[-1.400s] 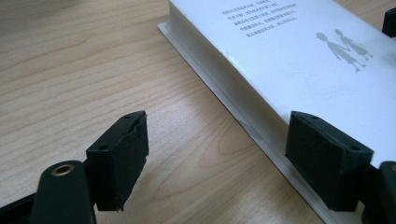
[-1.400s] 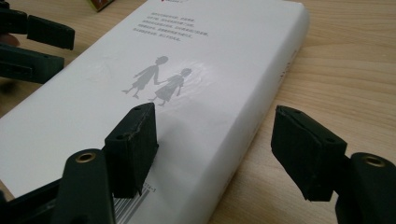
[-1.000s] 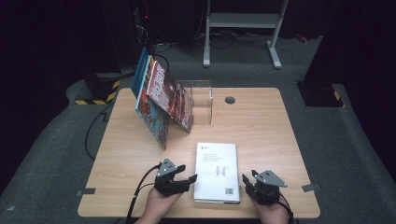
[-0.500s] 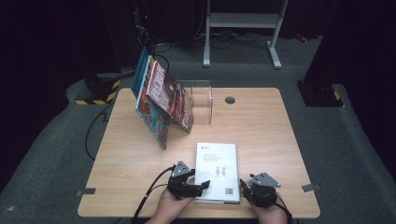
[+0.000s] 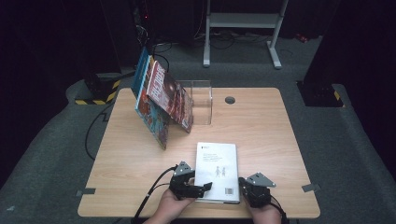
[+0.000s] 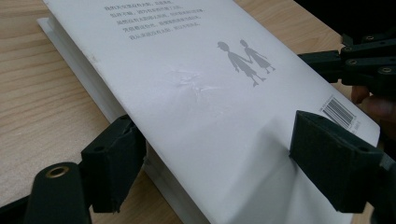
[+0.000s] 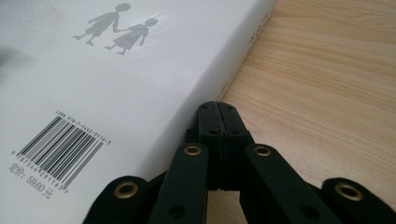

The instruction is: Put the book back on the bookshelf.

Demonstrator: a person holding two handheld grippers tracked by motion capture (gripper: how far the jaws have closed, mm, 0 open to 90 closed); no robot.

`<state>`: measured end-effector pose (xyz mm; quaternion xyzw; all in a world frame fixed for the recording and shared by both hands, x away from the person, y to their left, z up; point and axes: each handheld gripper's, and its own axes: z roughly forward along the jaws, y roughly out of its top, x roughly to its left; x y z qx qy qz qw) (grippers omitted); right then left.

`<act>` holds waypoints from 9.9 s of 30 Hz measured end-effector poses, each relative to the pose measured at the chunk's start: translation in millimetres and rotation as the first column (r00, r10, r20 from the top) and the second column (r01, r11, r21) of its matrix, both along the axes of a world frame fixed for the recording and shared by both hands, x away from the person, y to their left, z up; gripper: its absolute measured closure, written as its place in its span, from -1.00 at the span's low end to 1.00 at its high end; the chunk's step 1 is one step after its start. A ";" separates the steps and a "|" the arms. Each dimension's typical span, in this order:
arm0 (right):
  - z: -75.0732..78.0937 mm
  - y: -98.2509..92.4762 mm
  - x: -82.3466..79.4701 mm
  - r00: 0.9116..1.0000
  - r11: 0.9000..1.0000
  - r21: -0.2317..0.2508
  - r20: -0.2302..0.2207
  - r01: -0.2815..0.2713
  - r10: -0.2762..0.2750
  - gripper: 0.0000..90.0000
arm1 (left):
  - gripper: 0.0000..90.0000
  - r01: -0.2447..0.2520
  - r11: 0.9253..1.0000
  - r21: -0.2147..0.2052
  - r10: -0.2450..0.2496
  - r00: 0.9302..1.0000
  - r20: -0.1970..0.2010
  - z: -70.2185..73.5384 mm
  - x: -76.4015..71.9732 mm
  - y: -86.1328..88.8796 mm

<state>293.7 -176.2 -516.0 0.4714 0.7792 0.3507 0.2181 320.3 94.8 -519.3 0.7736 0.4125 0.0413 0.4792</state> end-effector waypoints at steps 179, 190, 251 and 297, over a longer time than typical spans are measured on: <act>-11.4 -6.2 89.0 0.920 0.780 0.616 -0.230 -0.113 0.316 -0.83 | -0.02 0.084 0.982 0.170 -0.172 0.765 0.620 37.1 6.0 26.4; -7.9 -4.8 87.4 0.914 0.769 0.625 -0.223 -0.132 0.338 -0.82 | -0.03 0.086 0.980 0.179 -0.182 0.746 0.641 37.9 3.3 26.3; 19.2 1.2 51.5 0.960 0.865 0.430 0.016 -0.258 0.278 -0.48 | 0.16 0.041 0.999 -0.010 -0.036 0.950 0.309 36.9 23.4 34.7; 42.2 7.3 41.3 0.959 0.892 0.359 0.174 -0.275 0.226 -0.25 | 0.37 -0.031 0.996 -0.083 0.061 0.920 0.388 52.6 16.3 37.0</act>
